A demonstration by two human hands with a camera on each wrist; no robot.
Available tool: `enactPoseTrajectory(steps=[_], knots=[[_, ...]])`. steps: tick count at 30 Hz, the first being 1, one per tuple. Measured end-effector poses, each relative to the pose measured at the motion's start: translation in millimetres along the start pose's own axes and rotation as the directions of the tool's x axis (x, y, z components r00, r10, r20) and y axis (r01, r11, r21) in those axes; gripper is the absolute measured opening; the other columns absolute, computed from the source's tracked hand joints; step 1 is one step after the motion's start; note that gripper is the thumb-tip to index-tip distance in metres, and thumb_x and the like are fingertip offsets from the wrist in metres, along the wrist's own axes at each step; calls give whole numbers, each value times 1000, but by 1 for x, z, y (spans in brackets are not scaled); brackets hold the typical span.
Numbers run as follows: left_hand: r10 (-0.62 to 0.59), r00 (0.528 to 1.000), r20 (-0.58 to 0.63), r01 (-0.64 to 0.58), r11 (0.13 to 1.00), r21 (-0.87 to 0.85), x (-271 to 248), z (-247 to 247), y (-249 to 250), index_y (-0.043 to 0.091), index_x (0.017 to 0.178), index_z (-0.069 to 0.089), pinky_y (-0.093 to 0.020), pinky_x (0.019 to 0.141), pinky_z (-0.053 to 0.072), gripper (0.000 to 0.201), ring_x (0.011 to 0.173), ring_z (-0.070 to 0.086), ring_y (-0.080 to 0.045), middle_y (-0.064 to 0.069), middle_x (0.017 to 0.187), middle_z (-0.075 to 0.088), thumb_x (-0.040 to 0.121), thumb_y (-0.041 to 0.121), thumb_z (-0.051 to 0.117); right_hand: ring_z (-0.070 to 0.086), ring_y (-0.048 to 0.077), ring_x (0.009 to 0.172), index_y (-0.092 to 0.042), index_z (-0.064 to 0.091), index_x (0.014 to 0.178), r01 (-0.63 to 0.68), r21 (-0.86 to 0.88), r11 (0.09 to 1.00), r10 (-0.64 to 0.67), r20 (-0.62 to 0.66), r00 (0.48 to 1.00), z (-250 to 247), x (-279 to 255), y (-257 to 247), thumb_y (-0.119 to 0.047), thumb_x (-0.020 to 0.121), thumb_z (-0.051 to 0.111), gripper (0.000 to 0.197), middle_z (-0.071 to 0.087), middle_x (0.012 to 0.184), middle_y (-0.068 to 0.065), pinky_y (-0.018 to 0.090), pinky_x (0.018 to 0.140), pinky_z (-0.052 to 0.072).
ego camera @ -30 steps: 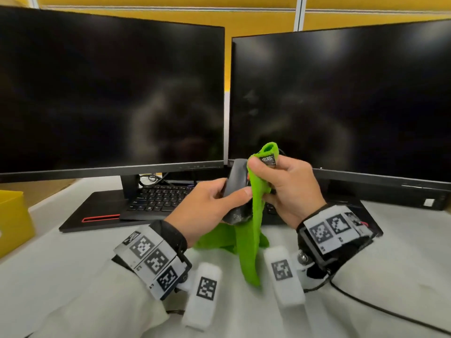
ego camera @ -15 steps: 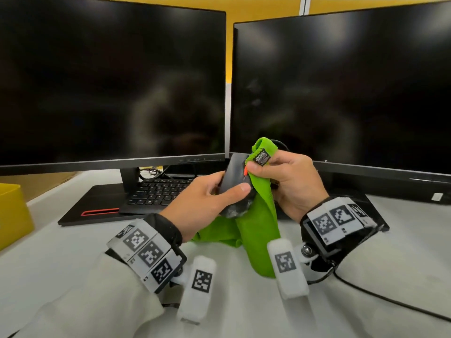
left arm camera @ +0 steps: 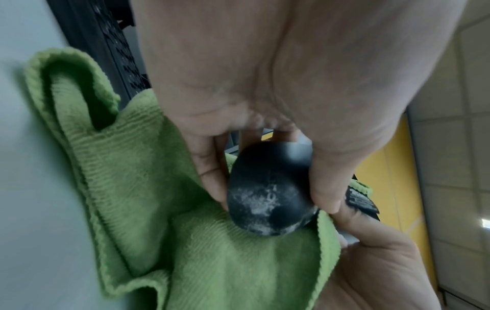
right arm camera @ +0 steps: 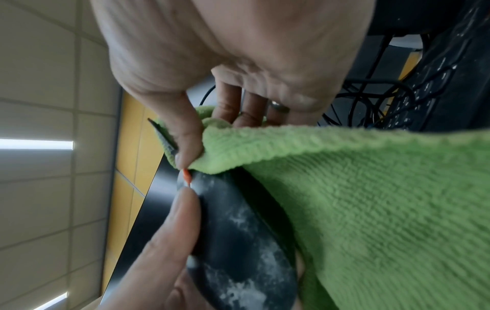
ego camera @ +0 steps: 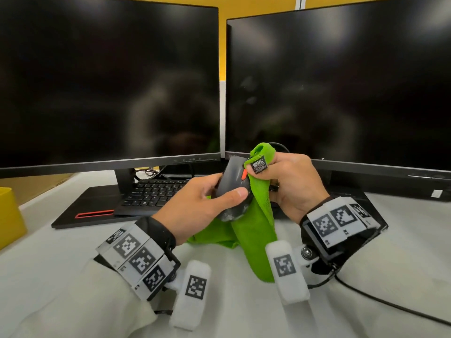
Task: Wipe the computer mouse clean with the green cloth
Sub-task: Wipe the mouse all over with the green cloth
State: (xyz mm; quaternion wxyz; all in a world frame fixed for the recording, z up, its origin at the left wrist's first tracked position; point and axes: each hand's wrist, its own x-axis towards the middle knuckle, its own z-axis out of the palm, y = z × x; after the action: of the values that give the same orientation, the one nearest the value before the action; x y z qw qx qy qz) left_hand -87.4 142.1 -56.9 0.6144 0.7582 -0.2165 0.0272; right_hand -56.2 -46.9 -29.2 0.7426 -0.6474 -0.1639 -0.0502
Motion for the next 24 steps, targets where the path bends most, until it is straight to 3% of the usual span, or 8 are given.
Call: enactPoseTrajectory(steps=[4, 10, 13, 16, 20, 24], knots=[[5, 1000, -19, -5, 999, 37, -2, -1, 3, 18, 123, 72, -25, 86, 60, 26, 103, 77, -17, -2, 109, 82, 99, 24, 66, 70, 33, 77, 8, 76, 94, -8, 9, 1000, 8, 9, 1000, 0, -1, -1, 6, 88, 66, 12, 72, 85, 24, 53, 75, 64], [-4, 1000, -2, 4, 998, 57, -3, -1, 4, 18, 125, 72, -32, 93, 61, 28, 106, 77, -19, -3, 112, 81, 98, 26, 67, 73, 29, 75, 8, 76, 98, 5, -50, 999, -3, 43, 999, -1, -3, -1, 3, 88, 71, 12, 74, 83, 19, 52, 74, 65], [-4, 1000, 1, 3, 998, 63, -3, -1, 6, 18, 123, 73, -25, 85, 61, 27, 102, 77, -16, -2, 110, 81, 98, 27, 68, 72, 29, 71, 8, 76, 95, 1, -5, 1000, -1, -12, 1000, -1, -1, -1, 3, 85, 73, 12, 73, 77, 18, 53, 72, 63], [1, 1000, -5, -1, 997, 72, -3, -1, 6, 19, 121, 74, -21, 80, 58, 25, 97, 78, -14, -3, 106, 82, 98, 27, 68, 71, 33, 76, 6, 78, 95, -10, 38, 999, 11, -45, 999, -2, 1, 1, 6, 86, 68, 14, 73, 81, 20, 60, 77, 62], [-1, 1000, -21, 2, 999, 36, -3, -2, 7, 18, 121, 73, -22, 83, 60, 25, 100, 78, -15, -2, 107, 82, 98, 25, 67, 73, 36, 87, 5, 76, 106, -9, 39, 999, 6, 61, 998, -3, 0, 3, 12, 90, 60, 23, 75, 93, 23, 56, 82, 63], [9, 999, -32, -8, 999, 34, -2, -1, 6, 16, 119, 73, -28, 86, 62, 26, 101, 78, -20, -5, 106, 82, 97, 27, 68, 75, 30, 89, -3, 73, 114, 1, 45, 999, -7, 134, 991, -2, 0, 8, 10, 85, 72, 32, 76, 96, 15, 49, 79, 63]])
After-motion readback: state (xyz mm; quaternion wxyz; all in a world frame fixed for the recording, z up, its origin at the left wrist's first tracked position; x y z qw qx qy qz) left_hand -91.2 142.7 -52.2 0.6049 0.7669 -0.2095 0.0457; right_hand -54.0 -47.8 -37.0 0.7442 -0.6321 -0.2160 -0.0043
